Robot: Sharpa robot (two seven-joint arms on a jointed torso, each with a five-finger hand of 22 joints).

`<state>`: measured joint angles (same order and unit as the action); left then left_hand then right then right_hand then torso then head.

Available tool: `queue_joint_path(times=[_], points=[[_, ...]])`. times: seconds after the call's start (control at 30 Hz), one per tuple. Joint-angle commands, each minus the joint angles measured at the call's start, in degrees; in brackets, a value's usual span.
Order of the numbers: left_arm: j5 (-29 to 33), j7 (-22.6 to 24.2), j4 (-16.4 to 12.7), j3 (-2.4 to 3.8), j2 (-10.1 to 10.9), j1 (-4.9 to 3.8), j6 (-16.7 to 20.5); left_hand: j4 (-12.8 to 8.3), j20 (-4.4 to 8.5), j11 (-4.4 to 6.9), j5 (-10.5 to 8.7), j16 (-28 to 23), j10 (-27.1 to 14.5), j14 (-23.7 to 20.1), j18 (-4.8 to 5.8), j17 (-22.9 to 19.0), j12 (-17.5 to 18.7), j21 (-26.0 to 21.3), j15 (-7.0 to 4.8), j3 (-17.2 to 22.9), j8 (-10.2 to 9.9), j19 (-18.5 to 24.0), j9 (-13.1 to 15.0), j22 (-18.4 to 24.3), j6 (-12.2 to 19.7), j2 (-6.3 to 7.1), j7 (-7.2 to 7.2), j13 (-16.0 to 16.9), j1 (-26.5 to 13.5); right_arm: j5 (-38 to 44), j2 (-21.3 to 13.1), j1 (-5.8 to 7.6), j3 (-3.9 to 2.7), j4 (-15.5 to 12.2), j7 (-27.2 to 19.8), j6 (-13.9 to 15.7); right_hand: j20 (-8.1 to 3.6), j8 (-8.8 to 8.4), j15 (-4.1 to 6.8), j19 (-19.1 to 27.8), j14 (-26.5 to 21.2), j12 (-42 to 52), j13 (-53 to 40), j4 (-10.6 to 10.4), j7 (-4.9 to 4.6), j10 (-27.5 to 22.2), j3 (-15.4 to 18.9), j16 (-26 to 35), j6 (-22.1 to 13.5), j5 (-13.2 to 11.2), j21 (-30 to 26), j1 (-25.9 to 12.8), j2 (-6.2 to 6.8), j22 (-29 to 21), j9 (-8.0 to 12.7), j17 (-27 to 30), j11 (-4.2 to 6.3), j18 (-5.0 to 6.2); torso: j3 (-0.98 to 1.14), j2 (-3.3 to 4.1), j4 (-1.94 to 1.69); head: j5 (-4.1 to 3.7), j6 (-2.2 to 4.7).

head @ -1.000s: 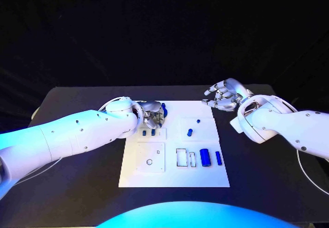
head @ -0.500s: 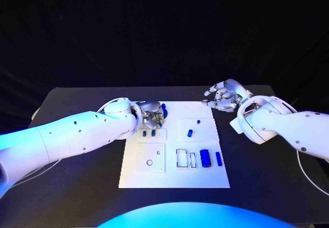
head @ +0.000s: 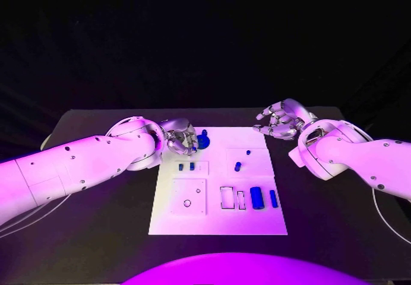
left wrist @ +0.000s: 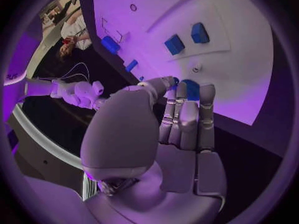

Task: Assemble the parts on the task board

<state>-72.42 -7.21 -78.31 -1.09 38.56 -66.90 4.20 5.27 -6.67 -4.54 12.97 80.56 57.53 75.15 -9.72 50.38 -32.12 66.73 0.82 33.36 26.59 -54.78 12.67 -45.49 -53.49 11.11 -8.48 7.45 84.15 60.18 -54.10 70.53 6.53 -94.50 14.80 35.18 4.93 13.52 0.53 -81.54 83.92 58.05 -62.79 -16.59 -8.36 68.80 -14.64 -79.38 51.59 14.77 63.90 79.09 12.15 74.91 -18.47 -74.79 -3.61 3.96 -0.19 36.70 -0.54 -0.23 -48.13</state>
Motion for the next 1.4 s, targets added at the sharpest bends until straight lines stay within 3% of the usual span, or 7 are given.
queue_joint_path(times=[0.03, 0.3, 0.8, 1.4], points=[[1.1, 0.4, -0.3, 0.17, 0.3, -0.10, -1.3, -0.4, -0.06, -0.04, -0.08, 0.1, 0.4, 0.5, -0.21, 0.2, 0.3, 0.0, -0.06, 0.0, -0.3, -0.2, 0.1, 0.0, -0.4, 0.21, 0.12, -0.1, -0.7, 0.5, -0.1, -0.03, 0.00, -0.1, -0.2, -0.2, -0.02, 0.23, 0.46, 0.1, 2.2, -0.3, 0.1, 0.0, -0.02, -0.3, -0.3, 0.1, -0.2, 0.4, 0.1, -0.2, 0.29, 1.0, -0.1, 0.0, 0.20, 0.99, -0.02, 0.00, -0.05, 0.14, 0.07], [-2.0, 0.0, 0.6, 0.22, 0.5, -0.03, -2.3, -0.4, -0.05, 0.00, -0.08, 0.1, 0.5, 0.4, -0.21, 0.0, 0.5, 0.0, -0.08, 0.0, -0.4, -0.2, 0.1, 0.0, -0.5, 0.25, 0.16, -0.1, -0.7, 0.6, -0.1, -0.03, 0.00, -0.2, -0.1, -0.3, -0.03, 0.30, 0.48, 0.0, 2.2, -0.3, 0.2, 0.0, 0.00, -0.2, -0.4, 0.2, -0.2, 0.4, 0.0, -0.2, 0.27, 0.9, -0.1, 0.1, 0.23, 1.01, -0.12, 0.17, 0.19, 0.31, 0.12], [-4.0, -0.4, 2.8, -0.05, -0.6, 0.12, -3.1, -0.7, 0.01, 0.04, -0.06, 0.1, 0.7, 0.5, -0.21, 0.0, 0.8, 0.0, -0.13, 0.1, -0.5, -0.2, 0.2, 0.0, -0.5, 0.28, 0.20, -0.2, -0.7, 0.7, -0.1, -0.03, 0.00, -0.2, -0.1, -0.3, -0.04, 0.30, 0.48, 0.1, 2.2, -0.5, 0.4, 0.0, 0.01, -0.3, -0.4, 0.3, -0.2, 0.4, -0.3, -0.2, 0.29, 0.8, -0.1, 0.2, 0.23, 1.06, -0.09, 0.12, 0.22, 0.57, -0.11], [-3.9, -0.9, 3.3, -0.42, -1.2, 0.18, -5.1, -0.8, 0.04, 0.06, -0.07, 0.0, 0.9, 0.4, -0.23, -0.3, 0.9, 0.0, -0.16, 0.2, -0.6, -0.2, 0.2, 0.1, -0.7, 0.25, 0.22, -0.2, -0.8, 0.8, 0.0, -0.03, 0.00, 0.0, -0.1, -0.3, -0.04, 0.30, 0.48, 0.1, 2.2, -0.5, 0.4, 0.0, 0.01, -0.3, -0.4, 0.3, -0.2, 0.4, -0.3, -0.2, 0.29, 0.8, -0.1, 0.2, 0.23, 1.06, -0.08, 0.12, 0.14, 0.55, -0.23]])
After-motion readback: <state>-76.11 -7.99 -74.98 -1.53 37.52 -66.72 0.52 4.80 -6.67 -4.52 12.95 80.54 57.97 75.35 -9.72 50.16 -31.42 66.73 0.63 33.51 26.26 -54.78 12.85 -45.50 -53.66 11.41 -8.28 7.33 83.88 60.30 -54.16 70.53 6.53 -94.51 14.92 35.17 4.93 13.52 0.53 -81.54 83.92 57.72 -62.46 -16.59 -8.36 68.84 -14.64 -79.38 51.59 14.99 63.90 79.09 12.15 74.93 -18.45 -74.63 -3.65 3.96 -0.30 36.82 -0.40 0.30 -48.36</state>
